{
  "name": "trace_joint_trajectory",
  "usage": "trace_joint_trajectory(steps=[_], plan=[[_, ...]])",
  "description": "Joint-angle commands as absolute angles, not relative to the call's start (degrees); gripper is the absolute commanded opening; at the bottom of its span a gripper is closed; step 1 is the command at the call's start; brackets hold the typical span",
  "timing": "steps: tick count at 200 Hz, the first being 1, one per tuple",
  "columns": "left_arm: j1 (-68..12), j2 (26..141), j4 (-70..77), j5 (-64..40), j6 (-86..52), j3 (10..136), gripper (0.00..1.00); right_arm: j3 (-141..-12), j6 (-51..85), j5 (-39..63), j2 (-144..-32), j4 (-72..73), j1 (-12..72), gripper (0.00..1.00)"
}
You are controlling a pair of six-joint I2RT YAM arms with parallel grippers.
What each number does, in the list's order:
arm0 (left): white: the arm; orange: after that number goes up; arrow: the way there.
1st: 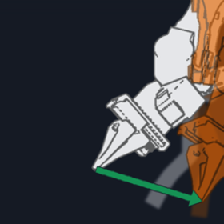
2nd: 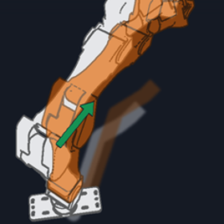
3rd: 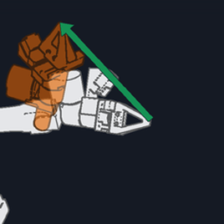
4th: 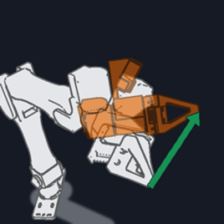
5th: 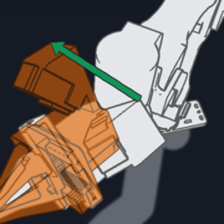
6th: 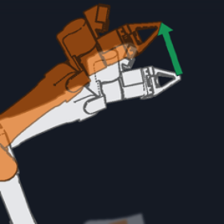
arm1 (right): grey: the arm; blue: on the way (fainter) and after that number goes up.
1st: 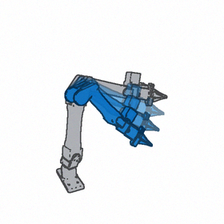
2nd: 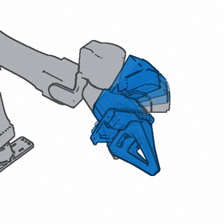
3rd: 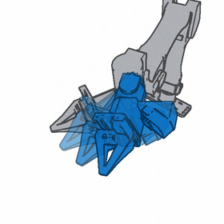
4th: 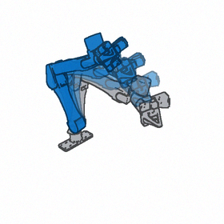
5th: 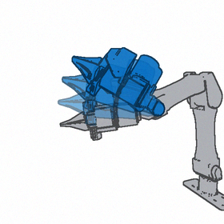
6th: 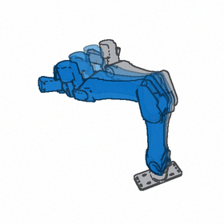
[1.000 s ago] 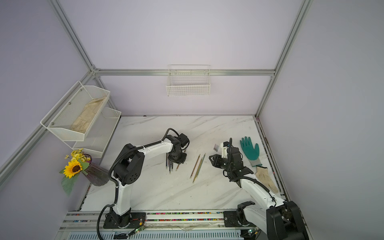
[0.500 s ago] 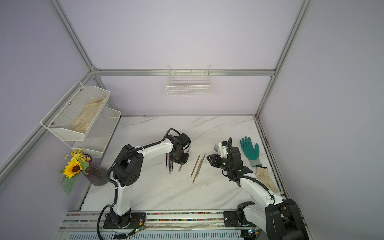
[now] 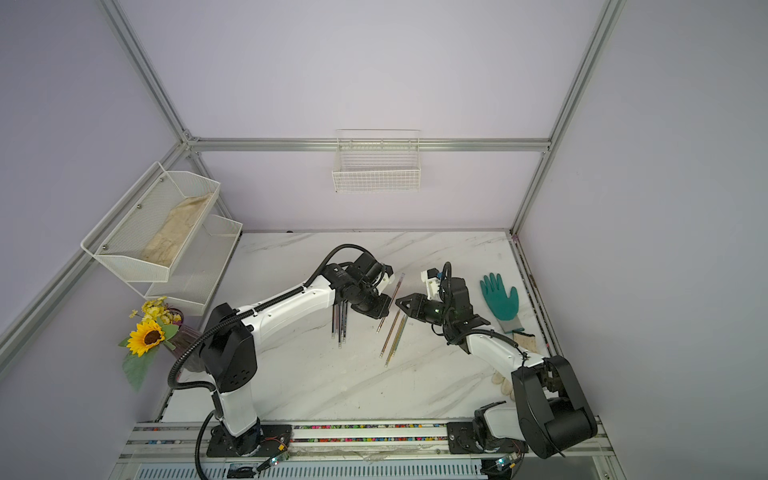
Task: Remove the protective cover of the pencils
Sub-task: Remove the protective sleeve from the pencil.
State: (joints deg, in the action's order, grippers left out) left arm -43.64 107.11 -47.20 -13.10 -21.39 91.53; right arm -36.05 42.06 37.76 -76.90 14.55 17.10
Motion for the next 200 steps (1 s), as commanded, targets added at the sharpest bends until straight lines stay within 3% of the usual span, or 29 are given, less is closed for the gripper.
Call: trace_joint_trajectory(steps=[1, 90, 150, 159, 177, 200], plan=[[-43.5, 105.1, -45.6, -14.5, -20.2, 93.6, 0.09, -38.0, 44.8, 40.1, -78.2, 19.3, 17.4, 0.35], [-43.9, 104.3, -44.6, -15.7, -19.6, 93.8, 0.09, -41.9, 45.8, 40.0, -84.8, 20.2, 17.4, 0.34], [-43.9, 104.1, -44.4, -15.8, -19.2, 93.6, 0.09, -41.6, 48.7, 42.4, -87.2, 24.0, 17.5, 0.08], [-43.9, 104.1, -44.5, -15.8, -19.1, 93.6, 0.10, -41.4, 49.3, 42.5, -86.9, 24.4, 17.5, 0.04], [-43.9, 104.1, -44.4, -15.3, -19.1, 93.4, 0.25, -41.0, 50.7, 43.1, -86.6, 25.7, 17.6, 0.03], [-43.9, 104.2, -44.5, -14.9, -19.0, 93.2, 0.26, -40.3, 53.7, 44.5, -86.7, 28.6, 17.5, 0.03]])
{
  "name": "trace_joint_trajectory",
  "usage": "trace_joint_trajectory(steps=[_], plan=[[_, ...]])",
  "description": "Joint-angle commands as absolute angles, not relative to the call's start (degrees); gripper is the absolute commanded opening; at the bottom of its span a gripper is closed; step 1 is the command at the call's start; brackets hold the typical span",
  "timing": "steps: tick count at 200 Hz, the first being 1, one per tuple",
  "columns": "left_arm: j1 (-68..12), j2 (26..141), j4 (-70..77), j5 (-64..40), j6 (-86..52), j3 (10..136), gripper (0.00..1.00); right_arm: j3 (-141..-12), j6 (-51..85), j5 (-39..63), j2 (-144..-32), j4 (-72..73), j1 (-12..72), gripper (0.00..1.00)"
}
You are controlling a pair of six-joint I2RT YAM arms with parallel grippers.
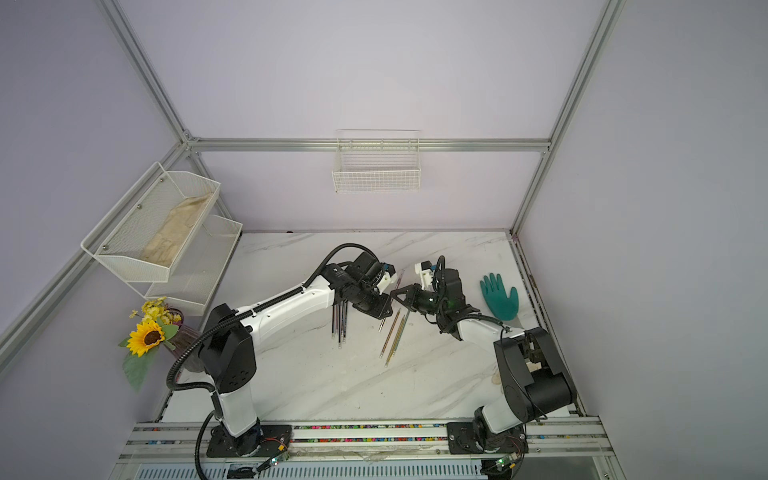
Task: Remove the protective cover of the pencils
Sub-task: Remove the protective sleeve from the pencil.
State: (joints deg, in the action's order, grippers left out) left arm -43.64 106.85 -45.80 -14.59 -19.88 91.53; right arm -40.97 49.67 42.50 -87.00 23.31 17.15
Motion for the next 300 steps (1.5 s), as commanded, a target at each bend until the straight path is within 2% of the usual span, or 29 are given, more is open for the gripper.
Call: trace_joint_trajectory(steps=[1, 33, 47, 62, 85, 104, 116, 149, 206, 300], plan=[[-43.9, 104.2, -44.5, -14.9, -18.9, 93.2, 0.26, -40.2, 53.8, 44.5, -86.7, 28.8, 17.5, 0.03], [-43.9, 104.7, -44.6, -15.0, -19.1, 93.2, 0.23, -39.8, 56.9, 45.4, -86.8, 31.9, 17.5, 0.03], [-43.9, 104.8, -44.6, -15.2, -19.1, 93.3, 0.15, -40.0, 56.7, 45.4, -86.7, 31.7, 17.5, 0.03], [-43.9, 104.7, -44.5, -15.2, -19.0, 93.3, 0.00, -40.0, 56.4, 45.2, -86.7, 31.2, 17.5, 0.03], [-43.7, 104.5, -44.6, -15.0, -18.9, 93.1, 0.00, -39.8, 55.9, 45.2, -86.6, 30.8, 17.6, 0.06], [-43.4, 104.5, -45.2, -13.9, -18.4, 92.9, 0.00, -40.4, 53.6, 44.3, -85.7, 28.0, 17.5, 0.30], [-42.7, 104.6, -45.7, -12.9, -18.2, 92.5, 0.00, -41.1, 51.3, 43.0, -85.0, 23.7, 17.5, 0.36], [-40.1, 103.7, -46.3, -13.4, -16.6, 90.6, 0.00, -39.5, 49.4, 43.0, -83.5, 21.3, 17.3, 0.38], [-40.6, 103.3, -46.2, -16.6, -13.7, 88.2, 0.00, -40.0, 47.5, 43.1, -80.0, 16.4, 14.1, 0.38], [-43.1, 105.2, -45.6, -18.8, -12.7, 88.9, 0.00, -46.9, 45.7, 44.6, -83.4, 14.3, 10.6, 0.37]])
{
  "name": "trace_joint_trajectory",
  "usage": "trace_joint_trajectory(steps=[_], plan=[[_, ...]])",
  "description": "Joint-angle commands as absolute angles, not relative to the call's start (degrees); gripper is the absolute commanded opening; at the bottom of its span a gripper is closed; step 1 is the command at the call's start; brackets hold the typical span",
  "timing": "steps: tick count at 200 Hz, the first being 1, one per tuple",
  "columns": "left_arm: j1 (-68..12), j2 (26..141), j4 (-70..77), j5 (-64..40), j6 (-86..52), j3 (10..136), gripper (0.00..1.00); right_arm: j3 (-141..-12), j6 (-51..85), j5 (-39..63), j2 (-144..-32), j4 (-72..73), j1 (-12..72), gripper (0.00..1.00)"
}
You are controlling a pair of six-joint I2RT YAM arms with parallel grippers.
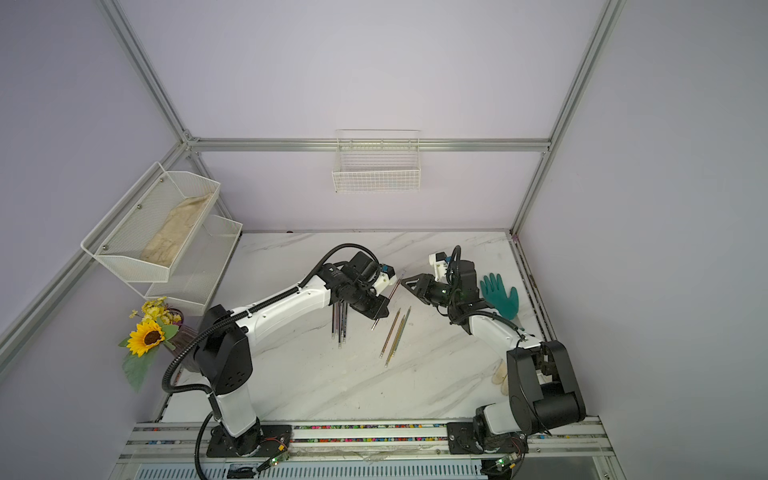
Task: Remove the protective cover of the pencils
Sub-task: Remove the protective sleeve from the pencil.
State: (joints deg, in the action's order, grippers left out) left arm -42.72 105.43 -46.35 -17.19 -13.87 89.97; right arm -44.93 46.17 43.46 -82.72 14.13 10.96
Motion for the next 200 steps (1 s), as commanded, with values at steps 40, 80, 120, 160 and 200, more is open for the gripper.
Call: trace_joint_trajectory(steps=[40, 80, 120, 160, 200], plan=[[-43.4, 105.2, -45.7, -19.1, -12.6, 89.1, 0.00, -48.1, 46.1, 44.5, -84.8, 14.2, 10.5, 0.37], [-43.5, 105.3, -45.6, -19.2, -12.6, 88.9, 0.00, -48.8, 46.3, 44.4, -85.2, 14.2, 10.4, 0.33], [-43.8, 105.5, -45.6, -19.4, -12.6, 88.9, 0.00, -49.5, 47.3, 45.0, -85.6, 14.6, 10.3, 0.30], [-44.2, 105.5, -45.7, -19.3, -12.7, 88.9, 0.00, -49.2, 48.7, 45.5, -85.6, 16.0, 10.0, 0.24], [-44.5, 105.7, -45.7, -19.3, -12.7, 89.2, 0.00, -48.6, 48.6, 45.7, -84.8, 16.0, 9.3, 0.15]])
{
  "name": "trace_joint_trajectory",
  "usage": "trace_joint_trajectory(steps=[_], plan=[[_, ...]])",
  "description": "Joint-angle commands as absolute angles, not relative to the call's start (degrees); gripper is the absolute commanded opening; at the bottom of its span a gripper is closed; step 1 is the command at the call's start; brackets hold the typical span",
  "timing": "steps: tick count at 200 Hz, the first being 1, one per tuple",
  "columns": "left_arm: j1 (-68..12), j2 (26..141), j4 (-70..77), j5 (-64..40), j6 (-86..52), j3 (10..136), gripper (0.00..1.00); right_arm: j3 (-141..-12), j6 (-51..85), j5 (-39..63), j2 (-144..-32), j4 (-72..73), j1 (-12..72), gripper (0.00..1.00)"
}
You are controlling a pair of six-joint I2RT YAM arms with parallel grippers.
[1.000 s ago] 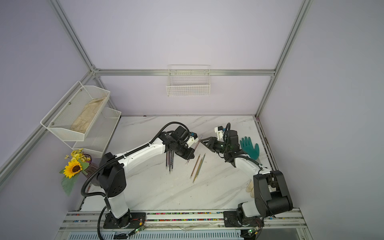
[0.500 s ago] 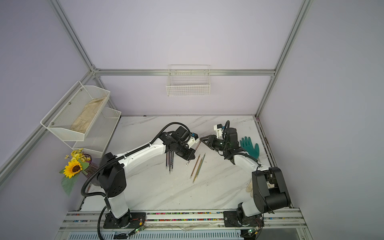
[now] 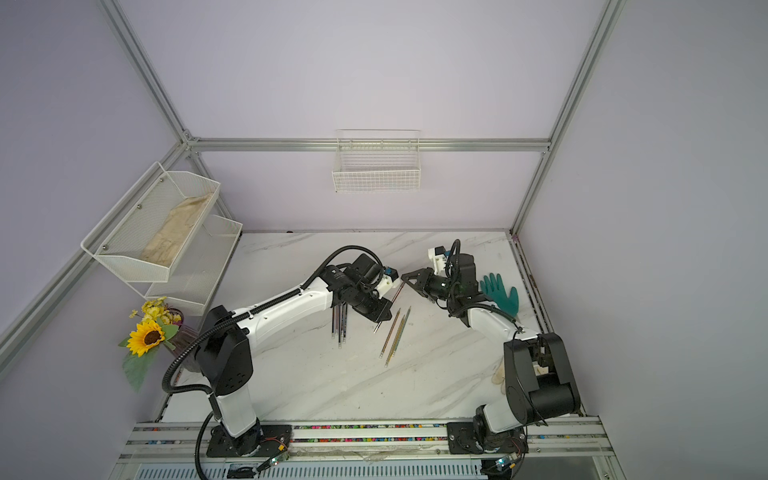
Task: Remove the protective cover of the pencils
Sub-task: Remove the protective sleeve from the pencil, then place the pencil at the center of the board.
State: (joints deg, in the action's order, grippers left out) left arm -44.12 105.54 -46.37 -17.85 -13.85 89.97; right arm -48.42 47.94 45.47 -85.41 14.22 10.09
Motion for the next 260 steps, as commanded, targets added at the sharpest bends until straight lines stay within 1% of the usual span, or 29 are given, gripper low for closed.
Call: trace_joint_trajectory(steps=[1, 7, 25, 29, 57, 82, 135, 149, 176, 209, 260], plan=[[-44.6, 105.7, -45.7, -19.4, -12.7, 89.1, 0.00, -48.6, 48.6, 45.7, -84.8, 16.0, 9.3, 0.15], [-44.5, 105.7, -45.6, -19.5, -12.7, 89.2, 0.00, -48.5, 48.7, 45.7, -84.5, 16.0, 9.1, 0.12], [-44.6, 105.8, -45.7, -19.5, -12.7, 89.2, 0.00, -48.2, 48.7, 45.8, -84.3, 16.0, 8.3, 0.10], [-44.6, 105.8, -45.6, -19.5, -12.7, 89.3, 0.00, -48.1, 48.6, 46.0, -84.3, 16.0, 8.2, 0.08], [-44.8, 105.9, -45.9, -19.8, -12.7, 89.7, 0.00, -47.9, 48.7, 47.1, -84.3, 16.0, 6.1, 0.02], [-44.8, 105.8, -45.9, -19.6, -12.6, 89.7, 0.00, -48.6, 48.2, 47.8, -84.3, 15.5, 5.1, 0.02], [-44.8, 105.7, -46.1, -19.5, -12.5, 89.6, 0.00, -49.6, 47.9, 45.0, -83.3, 13.4, 3.6, 0.02], [-44.8, 105.7, -46.1, -19.5, -12.5, 89.6, 0.00, -50.1, 47.1, 42.9, -83.1, 11.7, 3.6, 0.00], [-44.8, 105.8, -46.1, -19.5, -12.5, 89.5, 0.00, -51.6, 46.3, 39.0, -81.8, 9.3, 3.6, 0.00], [-44.8, 105.9, -46.1, -19.5, -12.5, 89.4, 0.00, -53.2, 47.1, 31.2, -79.8, 7.4, 3.3, 0.00], [-44.8, 106.1, -46.1, -19.6, -12.5, 89.2, 0.00, -57.3, 49.5, 27.7, -84.3, 8.5, 3.3, 0.00]])
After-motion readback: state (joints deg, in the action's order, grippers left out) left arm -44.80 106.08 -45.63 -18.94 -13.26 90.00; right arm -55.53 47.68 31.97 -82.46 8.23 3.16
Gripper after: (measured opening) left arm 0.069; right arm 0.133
